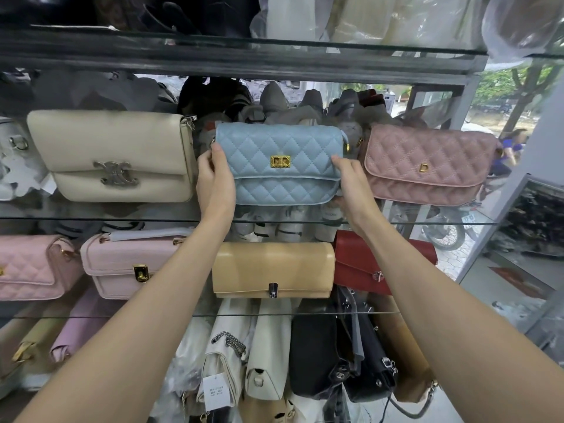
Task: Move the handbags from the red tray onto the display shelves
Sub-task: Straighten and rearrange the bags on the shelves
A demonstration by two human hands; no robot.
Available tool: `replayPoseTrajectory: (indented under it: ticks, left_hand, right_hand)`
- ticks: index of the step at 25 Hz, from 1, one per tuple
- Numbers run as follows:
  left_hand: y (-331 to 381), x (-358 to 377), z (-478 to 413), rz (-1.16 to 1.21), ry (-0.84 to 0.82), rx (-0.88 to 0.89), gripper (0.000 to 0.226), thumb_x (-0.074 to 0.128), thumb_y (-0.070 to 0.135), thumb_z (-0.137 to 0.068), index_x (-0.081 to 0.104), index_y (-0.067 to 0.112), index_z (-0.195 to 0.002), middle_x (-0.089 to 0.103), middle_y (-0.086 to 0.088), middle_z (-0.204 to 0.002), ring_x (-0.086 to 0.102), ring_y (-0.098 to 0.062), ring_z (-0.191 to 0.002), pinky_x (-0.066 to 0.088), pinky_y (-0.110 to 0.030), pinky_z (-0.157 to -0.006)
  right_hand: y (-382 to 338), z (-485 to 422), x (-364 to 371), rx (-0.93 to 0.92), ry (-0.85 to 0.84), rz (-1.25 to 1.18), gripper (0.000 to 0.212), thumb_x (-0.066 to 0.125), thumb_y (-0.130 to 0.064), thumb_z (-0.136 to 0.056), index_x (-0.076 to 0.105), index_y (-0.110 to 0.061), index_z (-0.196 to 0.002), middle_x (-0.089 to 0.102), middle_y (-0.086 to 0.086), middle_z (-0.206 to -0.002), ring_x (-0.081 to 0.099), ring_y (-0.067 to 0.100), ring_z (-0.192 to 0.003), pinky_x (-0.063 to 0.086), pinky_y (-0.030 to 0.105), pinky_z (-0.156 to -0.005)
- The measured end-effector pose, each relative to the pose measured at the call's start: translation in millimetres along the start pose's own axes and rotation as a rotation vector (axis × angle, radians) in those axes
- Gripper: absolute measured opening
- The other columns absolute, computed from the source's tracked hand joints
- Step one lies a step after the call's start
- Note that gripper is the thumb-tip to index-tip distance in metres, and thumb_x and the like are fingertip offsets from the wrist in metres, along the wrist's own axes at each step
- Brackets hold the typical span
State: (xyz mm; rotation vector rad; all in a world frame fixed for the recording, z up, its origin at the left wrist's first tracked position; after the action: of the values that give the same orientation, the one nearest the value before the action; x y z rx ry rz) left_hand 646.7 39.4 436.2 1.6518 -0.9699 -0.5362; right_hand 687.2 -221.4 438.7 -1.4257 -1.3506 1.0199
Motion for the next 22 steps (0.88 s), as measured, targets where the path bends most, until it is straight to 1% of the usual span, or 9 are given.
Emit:
replayPoseTrajectory:
  ticks: [3,5,7,9,12,15,18,20,22]
  left_hand:
    - [3,-4,5,-0.045,0.086,0.040,0.041,0.036,0.053,-0.104,0.053,0.021,-0.124,0.060,0.002,-0.124,0.056,-0.018,-0.114,0.044,-0.036,-0.097]
    - [8,-13,11,-0.037,0.210,0.114,0.025,0.044,0.041,-0.103,0.051,0.018,-0.112,0.058,-0.001,-0.118,0.054,-0.024,-0.115,0.043,-0.038,-0.100]
    - [15,-22,23,-0.054,0.310,0.205,0.017,0.050,0.027,-0.099,0.050,0.015,-0.110,0.054,0.003,-0.109,0.052,-0.029,-0.115,0.041,-0.041,-0.102]
    - [15,-23,39,-0.107,0.343,0.193,0.024,0.052,0.020,-0.095,0.050,0.010,-0.117,0.053,-0.002,-0.117,0.047,-0.027,-0.119,0.039,-0.041,-0.104]
    - [23,-7,67,-0.131,0.383,0.200,0.027,0.051,0.016,-0.093,0.049,0.011,-0.120,0.049,-0.003,-0.123,0.045,-0.025,-0.121,0.039,-0.040,-0.103]
    - [50,40,100,-0.079,0.243,0.340,0.013,0.052,0.019,-0.099,0.051,0.022,-0.111,0.055,0.003,-0.115,0.055,-0.014,-0.106,0.043,-0.028,-0.093]
    - [68,112,125,-0.003,-0.007,0.332,0.011,0.052,0.016,-0.103,0.058,0.024,-0.099,0.062,0.011,-0.096,0.057,0.000,-0.087,0.045,-0.019,-0.083]
    - [64,159,134,0.041,-0.179,0.263,0.020,0.051,0.017,-0.103,0.062,0.028,-0.092,0.065,0.013,-0.092,0.062,-0.004,-0.091,0.049,-0.024,-0.091]
    - [55,193,139,0.035,-0.245,0.189,0.017,0.052,0.022,-0.104,0.064,0.029,-0.094,0.067,0.011,-0.097,0.062,-0.007,-0.098,0.048,-0.026,-0.094]
  right_hand:
    - [-3,0,-1,-0.016,0.011,-0.004,0.046,0.055,-0.069,-0.073,0.056,-0.034,-0.102,0.060,-0.009,-0.122,0.057,0.013,-0.120,0.044,0.048,-0.111]
    - [-1,0,-7,-0.022,0.066,0.025,0.038,0.053,-0.065,-0.086,0.056,-0.031,-0.102,0.061,-0.012,-0.117,0.057,0.013,-0.118,0.044,0.047,-0.111]
    - [-2,1,-12,-0.035,0.099,0.055,0.035,0.048,-0.058,-0.097,0.055,-0.026,-0.110,0.061,-0.010,-0.116,0.058,0.015,-0.118,0.045,0.047,-0.109]
    - [-2,8,-21,-0.063,0.107,0.069,0.029,0.047,-0.052,-0.100,0.054,-0.028,-0.112,0.060,-0.010,-0.114,0.059,0.016,-0.116,0.047,0.047,-0.107]
    - [-13,19,-49,-0.167,0.070,0.141,0.016,0.049,-0.041,-0.104,0.057,-0.028,-0.106,0.062,-0.015,-0.101,0.061,0.009,-0.099,0.050,0.036,-0.096]
    - [-33,26,-101,-0.229,0.151,0.087,0.021,0.048,-0.032,-0.105,0.062,-0.017,-0.104,0.068,-0.005,-0.099,0.061,0.010,-0.089,0.050,0.033,-0.084]
    - [-46,25,-170,-0.271,0.335,0.026,0.018,0.044,-0.026,-0.105,0.059,-0.021,-0.095,0.067,0.000,-0.096,0.062,0.020,-0.094,0.048,0.037,-0.087]
    - [-46,22,-206,-0.267,0.447,0.022,0.015,0.042,-0.030,-0.106,0.055,-0.030,-0.098,0.063,-0.010,-0.095,0.062,0.019,-0.101,0.047,0.035,-0.091]
    - [-42,21,-232,-0.254,0.530,0.006,0.012,0.043,-0.032,-0.106,0.053,-0.025,-0.104,0.060,-0.006,-0.103,0.059,0.023,-0.110,0.045,0.036,-0.093]
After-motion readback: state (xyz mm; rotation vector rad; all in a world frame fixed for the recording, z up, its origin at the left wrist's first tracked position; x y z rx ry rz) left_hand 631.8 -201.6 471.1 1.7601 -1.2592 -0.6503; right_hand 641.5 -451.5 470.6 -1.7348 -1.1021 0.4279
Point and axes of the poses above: each hand's wrist, its own z-axis away from the middle knuckle, its own x-axis out of the palm, y = z × x, the point moved 8 cm from there along -z, towards the middle knuckle
